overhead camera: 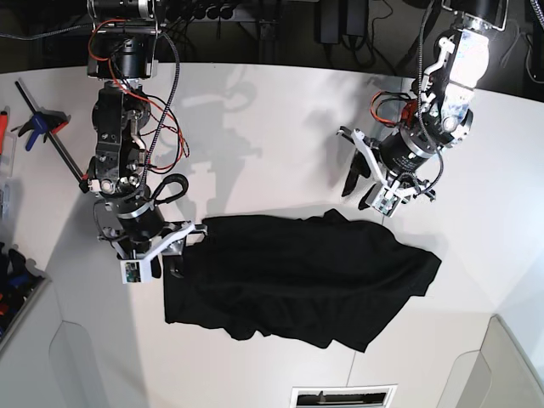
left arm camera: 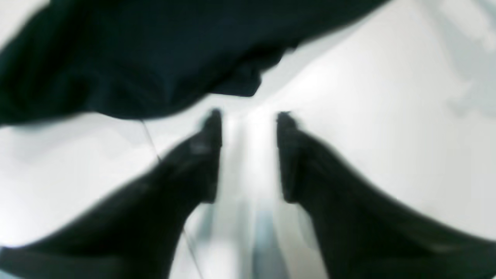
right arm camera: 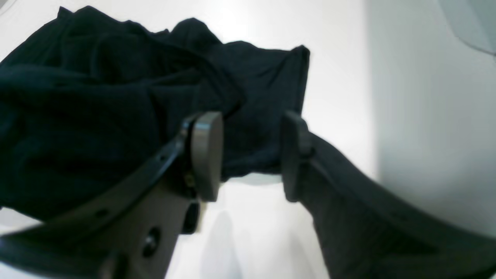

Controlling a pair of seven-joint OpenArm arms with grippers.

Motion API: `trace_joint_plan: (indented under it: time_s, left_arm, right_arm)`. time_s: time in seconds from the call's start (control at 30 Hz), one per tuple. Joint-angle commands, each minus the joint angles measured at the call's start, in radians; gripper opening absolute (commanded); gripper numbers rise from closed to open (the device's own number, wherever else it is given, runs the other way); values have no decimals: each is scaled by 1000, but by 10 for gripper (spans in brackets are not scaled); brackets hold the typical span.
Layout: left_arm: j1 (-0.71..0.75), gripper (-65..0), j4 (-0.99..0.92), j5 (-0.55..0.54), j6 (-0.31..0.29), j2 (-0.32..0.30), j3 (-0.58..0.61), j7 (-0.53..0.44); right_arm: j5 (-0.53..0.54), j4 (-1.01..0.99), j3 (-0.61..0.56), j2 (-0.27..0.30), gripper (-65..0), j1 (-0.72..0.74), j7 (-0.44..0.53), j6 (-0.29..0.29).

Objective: Layout the t-shirt on the table in an organized manner, then fold the t-shirt properly
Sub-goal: 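Regrasp the t-shirt edge with the left gripper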

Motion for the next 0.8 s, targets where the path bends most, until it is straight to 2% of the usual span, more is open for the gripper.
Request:
trace_joint_plan:
  time_s: [0.0, 0.2, 0.47, 0.5, 0.53, 0.63, 0.7, 0.77]
  left_arm:
    - [-41, -359, -16, -10, 1, 11, -4, -26]
    - [-166, -359, -227, -6, 2, 98, -4, -26]
    - [-203, -361, -336, -3, 7, 139, -4, -50]
    - [-203, -376, -339, -2, 17, 145, -4, -50]
    - [-205, -422, -340, 8, 29, 151, -4, -49]
    - [-205, -644, -340, 20, 28, 157, -4, -48]
    - [-206, -650, -331, 20, 28, 153, -4, -7]
    - [-203, -650, -288, 18, 27, 144, -4, 87]
  right_arm:
    - [6, 16, 0, -2, -401, 23, 23, 1]
    - [3, 16, 0, -1, -401, 23, 7, 1]
    - [3, 16, 0, -1, -401, 23, 5, 1]
    - [3, 16, 0, -1, -401, 23, 5, 1]
    - [3, 16, 0, -1, -401, 23, 5, 1]
    - [2, 16, 0, -1, -401, 23, 6, 1]
    - [2, 16, 0, 0, -401, 23, 6, 1]
    - [2, 16, 0, 2, -401, 23, 6, 1]
